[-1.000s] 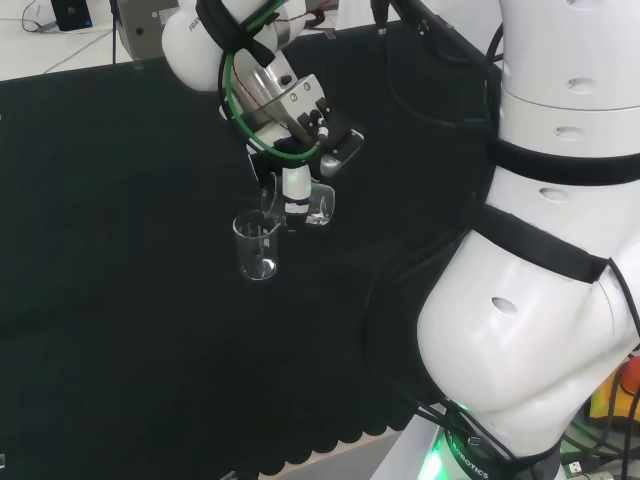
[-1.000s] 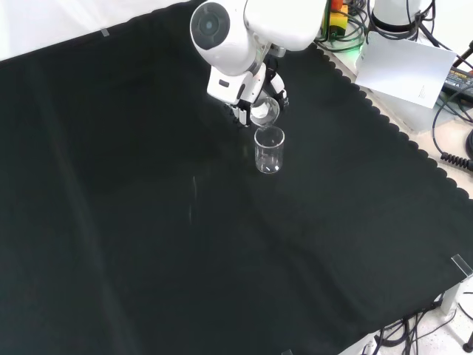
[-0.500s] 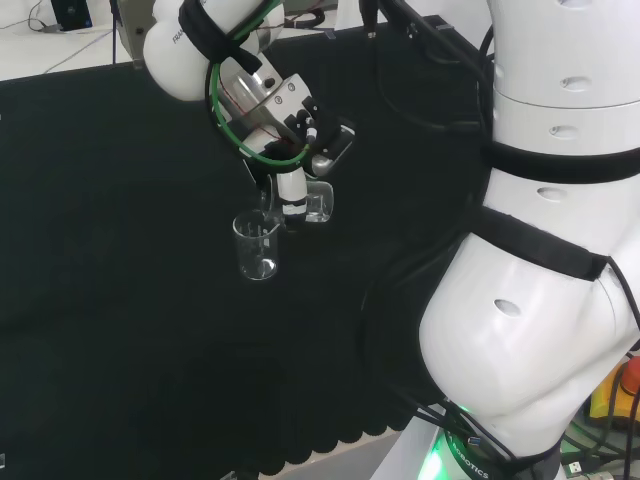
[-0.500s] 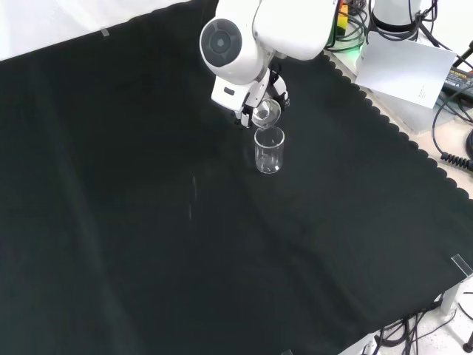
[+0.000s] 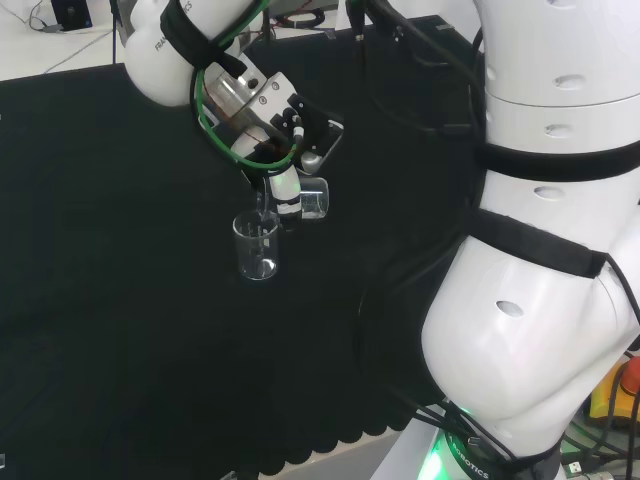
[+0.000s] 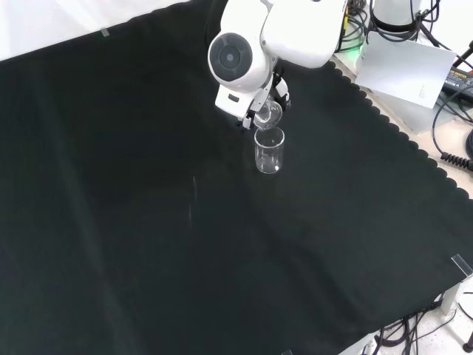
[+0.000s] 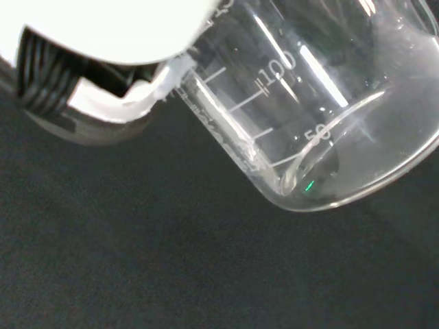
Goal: Pour the water from the handheld beaker into the one on the table.
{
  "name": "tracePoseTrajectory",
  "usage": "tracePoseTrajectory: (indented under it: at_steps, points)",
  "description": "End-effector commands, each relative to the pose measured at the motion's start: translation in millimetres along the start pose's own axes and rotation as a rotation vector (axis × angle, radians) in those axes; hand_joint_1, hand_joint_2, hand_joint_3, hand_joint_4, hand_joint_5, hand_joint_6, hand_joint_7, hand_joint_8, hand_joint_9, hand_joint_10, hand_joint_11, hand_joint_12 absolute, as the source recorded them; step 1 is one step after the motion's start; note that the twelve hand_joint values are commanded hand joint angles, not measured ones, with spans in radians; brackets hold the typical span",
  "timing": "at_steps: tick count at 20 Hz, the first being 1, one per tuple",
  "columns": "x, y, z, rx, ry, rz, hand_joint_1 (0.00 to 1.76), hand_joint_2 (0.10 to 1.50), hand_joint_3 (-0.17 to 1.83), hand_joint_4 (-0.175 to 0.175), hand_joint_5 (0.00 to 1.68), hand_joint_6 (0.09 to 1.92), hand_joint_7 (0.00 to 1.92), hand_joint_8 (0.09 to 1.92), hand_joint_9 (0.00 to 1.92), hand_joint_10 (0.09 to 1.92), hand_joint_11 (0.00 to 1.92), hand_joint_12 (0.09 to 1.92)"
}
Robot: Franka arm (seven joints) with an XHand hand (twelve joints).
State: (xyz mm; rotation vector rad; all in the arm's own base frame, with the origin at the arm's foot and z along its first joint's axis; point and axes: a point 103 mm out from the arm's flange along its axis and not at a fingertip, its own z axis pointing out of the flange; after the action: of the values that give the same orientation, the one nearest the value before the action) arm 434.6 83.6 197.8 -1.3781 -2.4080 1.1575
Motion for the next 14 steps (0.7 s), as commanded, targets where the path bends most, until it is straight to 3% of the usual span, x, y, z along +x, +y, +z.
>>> tracePoseTrajectory:
  at_steps: [1,14]
  points:
    - [4.0,1.7,-6.5,0.032,-0.036,0.011,1.33,0.58,0.65,-0.175,1.52,0.14,1.62,0.09,1.83,0.09,1.55,0.5]
    - [10.0,3.7,-13.2,0.075,-0.074,0.021,1.33,0.59,0.65,-0.175,1.52,0.14,1.62,0.09,1.83,0.09,1.55,0.5]
